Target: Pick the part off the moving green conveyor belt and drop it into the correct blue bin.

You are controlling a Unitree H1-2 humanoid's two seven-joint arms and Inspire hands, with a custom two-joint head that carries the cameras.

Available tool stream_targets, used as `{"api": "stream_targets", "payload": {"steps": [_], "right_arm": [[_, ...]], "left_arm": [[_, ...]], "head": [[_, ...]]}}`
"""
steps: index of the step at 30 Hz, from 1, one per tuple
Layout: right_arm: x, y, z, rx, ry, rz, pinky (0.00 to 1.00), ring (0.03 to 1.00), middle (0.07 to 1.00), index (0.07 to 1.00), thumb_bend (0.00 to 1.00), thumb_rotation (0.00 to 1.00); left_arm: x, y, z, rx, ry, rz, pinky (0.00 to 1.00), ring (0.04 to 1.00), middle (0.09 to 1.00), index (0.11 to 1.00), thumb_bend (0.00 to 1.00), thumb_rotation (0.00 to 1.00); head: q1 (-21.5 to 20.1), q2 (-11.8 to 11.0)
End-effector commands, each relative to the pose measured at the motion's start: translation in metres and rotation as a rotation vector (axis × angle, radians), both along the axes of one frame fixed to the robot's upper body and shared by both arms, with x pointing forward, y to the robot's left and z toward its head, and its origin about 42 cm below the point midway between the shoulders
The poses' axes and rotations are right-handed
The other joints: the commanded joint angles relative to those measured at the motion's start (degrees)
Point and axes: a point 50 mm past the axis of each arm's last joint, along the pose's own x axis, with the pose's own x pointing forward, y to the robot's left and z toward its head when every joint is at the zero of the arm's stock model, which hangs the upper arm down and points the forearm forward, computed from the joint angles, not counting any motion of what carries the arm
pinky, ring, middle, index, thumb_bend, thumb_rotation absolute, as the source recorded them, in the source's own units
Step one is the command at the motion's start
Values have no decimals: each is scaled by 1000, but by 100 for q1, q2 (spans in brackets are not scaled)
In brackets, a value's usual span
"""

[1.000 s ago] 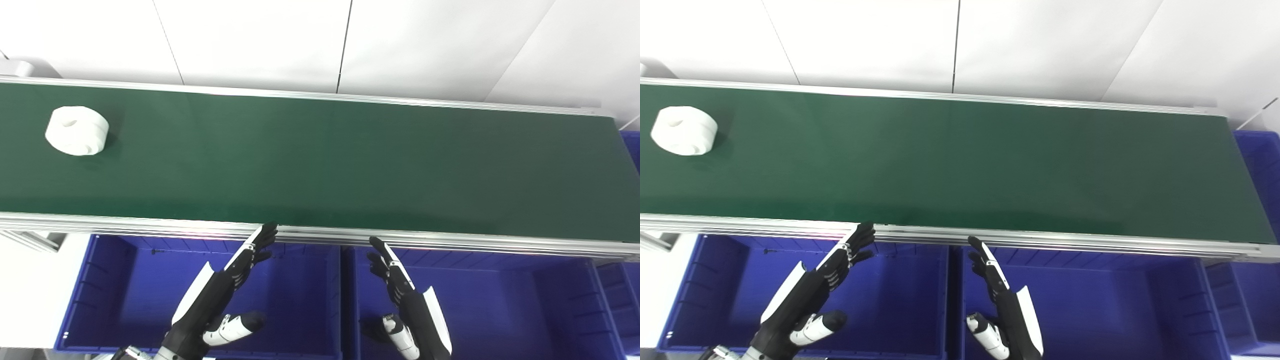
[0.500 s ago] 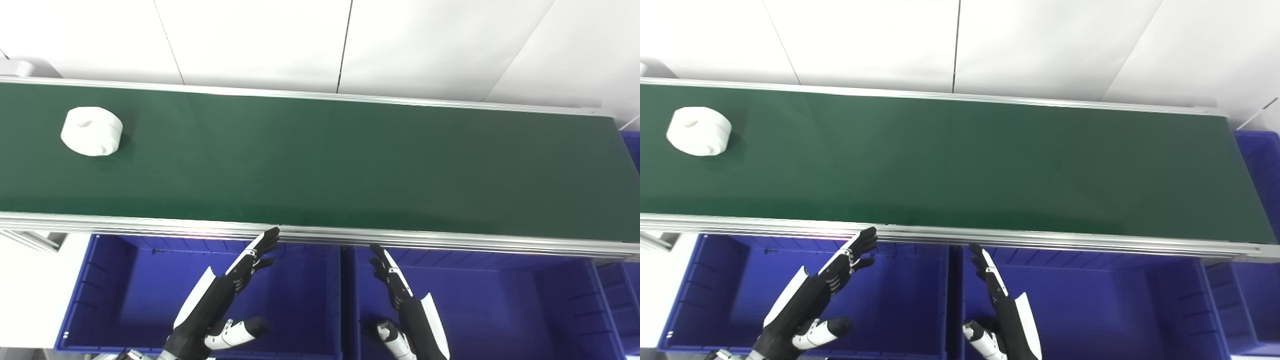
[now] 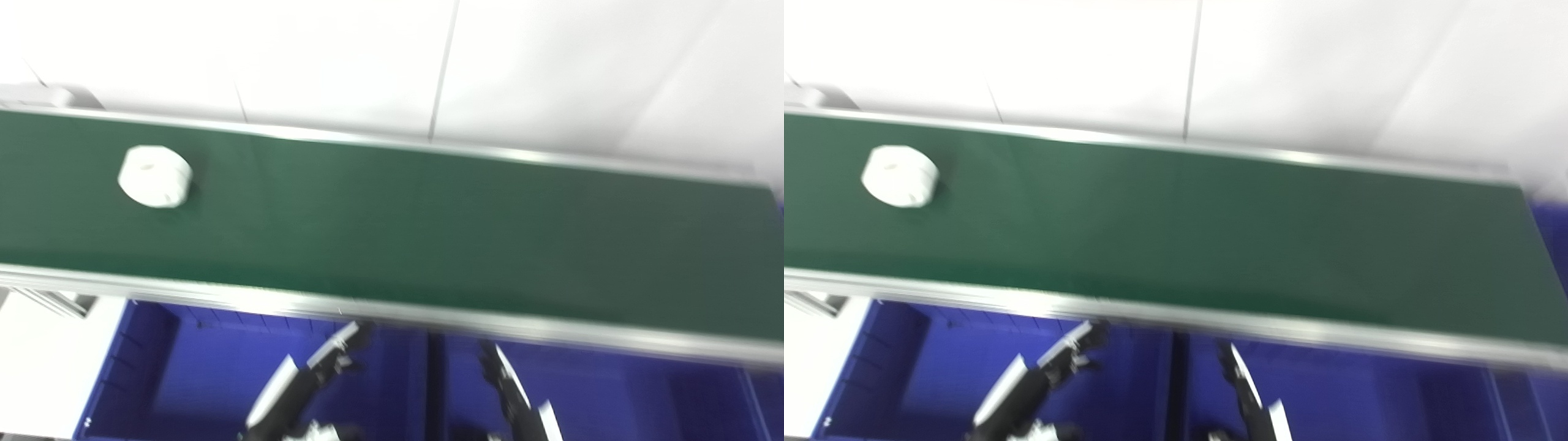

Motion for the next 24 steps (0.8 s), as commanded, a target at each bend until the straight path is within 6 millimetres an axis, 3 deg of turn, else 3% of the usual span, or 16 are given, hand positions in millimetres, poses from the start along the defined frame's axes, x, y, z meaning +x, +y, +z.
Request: {"api": "stream_targets", "payload": {"steps": [1,18,24], "right_arm": [[0,-3,6,13,-65,-5,957,976,973,952,949,1000],[1,2,19,57,-94,-6,1000,992,974,971,996,1000],[6,-2,14,-16,-111,31,981,982,979,975,923,1000]], "left_arm": [[3,-4,5,-14,-61,4,767,894,924,916,823,762],[3,1,6,-8,-65,1,739,878,908,897,817,762],[8,-4,11,-56,-81,21,728,872,906,883,822,707]], "head": [[49,-7],[299,73],[463,-20]]}}
